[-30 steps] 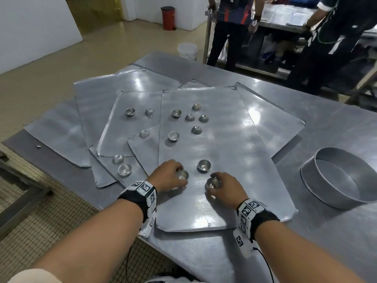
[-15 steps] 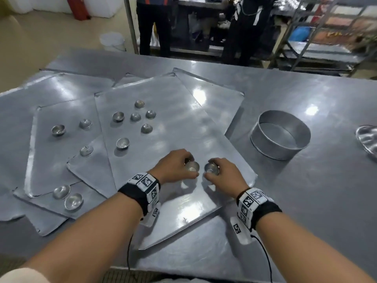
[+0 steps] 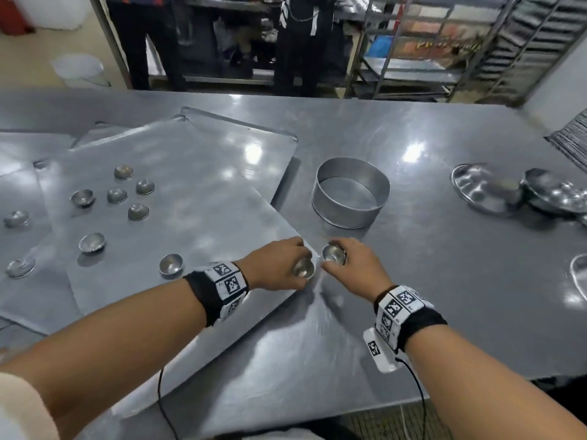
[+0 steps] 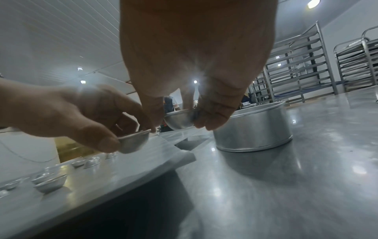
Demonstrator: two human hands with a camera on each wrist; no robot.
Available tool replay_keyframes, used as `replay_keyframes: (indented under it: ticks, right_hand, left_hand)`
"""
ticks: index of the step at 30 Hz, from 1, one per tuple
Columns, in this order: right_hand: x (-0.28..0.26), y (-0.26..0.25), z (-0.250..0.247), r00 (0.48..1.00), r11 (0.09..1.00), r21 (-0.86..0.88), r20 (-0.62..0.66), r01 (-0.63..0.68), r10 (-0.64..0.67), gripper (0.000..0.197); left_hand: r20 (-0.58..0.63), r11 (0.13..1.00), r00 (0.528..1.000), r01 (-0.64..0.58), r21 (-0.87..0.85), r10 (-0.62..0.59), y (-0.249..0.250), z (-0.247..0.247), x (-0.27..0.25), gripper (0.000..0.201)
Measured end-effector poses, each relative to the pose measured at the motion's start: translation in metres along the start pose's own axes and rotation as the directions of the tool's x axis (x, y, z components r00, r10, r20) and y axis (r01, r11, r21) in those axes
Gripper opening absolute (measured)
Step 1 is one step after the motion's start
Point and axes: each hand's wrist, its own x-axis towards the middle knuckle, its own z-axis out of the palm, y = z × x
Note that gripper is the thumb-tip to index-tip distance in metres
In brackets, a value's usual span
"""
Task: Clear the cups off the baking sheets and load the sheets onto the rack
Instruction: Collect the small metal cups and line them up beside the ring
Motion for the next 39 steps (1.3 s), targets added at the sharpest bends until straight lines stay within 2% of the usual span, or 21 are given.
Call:
replay_keyframes:
  ticks: [4, 8, 11, 14, 23, 27, 34, 37, 39]
  right_hand:
    - [0.006, 0.035, -0.02, 1.0, 1.0, -0.009, 0.01, 0.009, -0.009, 0.051]
    - [0.017, 0.071, -0.037, 0.999, 0.999, -0.016, 0.029, 0.046, -0.045, 0.053]
    - [0.028, 0.095, -0.047, 0.997, 0.998, -0.022, 0.057, 0.059, -0.058, 0.054]
    - [0.038, 0.116, -0.054, 0.994, 0.998, -0.033, 0.094, 0.062, -0.059, 0.055]
    - [0.064, 0.156, -0.054, 0.981, 0.997, -0.032, 0.186, 0.069, -0.062, 0.059]
    - [0.078, 0.165, -0.046, 0.974, 0.998, -0.013, 0.22, 0.062, -0.058, 0.055]
    - [0.105, 0.173, -0.034, 0.967, 0.999, 0.003, 0.253, 0.041, -0.04, 0.062]
    - [0.116, 0.175, -0.03, 0.969, 1.0, -0.009, 0.244, 0.022, -0.019, 0.052]
    - [0.123, 0.177, -0.028, 0.976, 1.0, -0.001, 0.217, 0.023, -0.022, 0.046]
  left_hand:
    - [-0.056, 0.998, 0.997, 0.041, -0.044, -0.043, 0.026, 0.014, 0.029, 0.033]
    - [-0.12, 0.986, 0.982, 0.131, -0.105, -0.144, 0.046, 0.029, 0.059, 0.04]
    - [-0.165, 0.959, 0.954, 0.223, -0.176, -0.251, 0.059, 0.039, 0.079, 0.046]
    - [-0.188, 0.93, 0.923, 0.293, -0.222, -0.336, 0.069, 0.051, 0.096, 0.043]
    - [-0.16, 0.813, 0.819, 0.483, -0.326, -0.551, 0.082, 0.083, 0.125, 0.055]
    - [-0.137, 0.783, 0.794, 0.527, -0.331, -0.592, 0.082, 0.093, 0.138, 0.057]
    - [-0.11, 0.76, 0.779, 0.554, -0.34, -0.617, 0.069, 0.095, 0.155, 0.058]
    - [-0.14, 0.766, 0.778, 0.541, -0.346, -0.613, 0.065, 0.095, 0.164, 0.043]
    - [-0.157, 0.763, 0.772, 0.537, -0.36, -0.617, 0.062, 0.094, 0.17, 0.047]
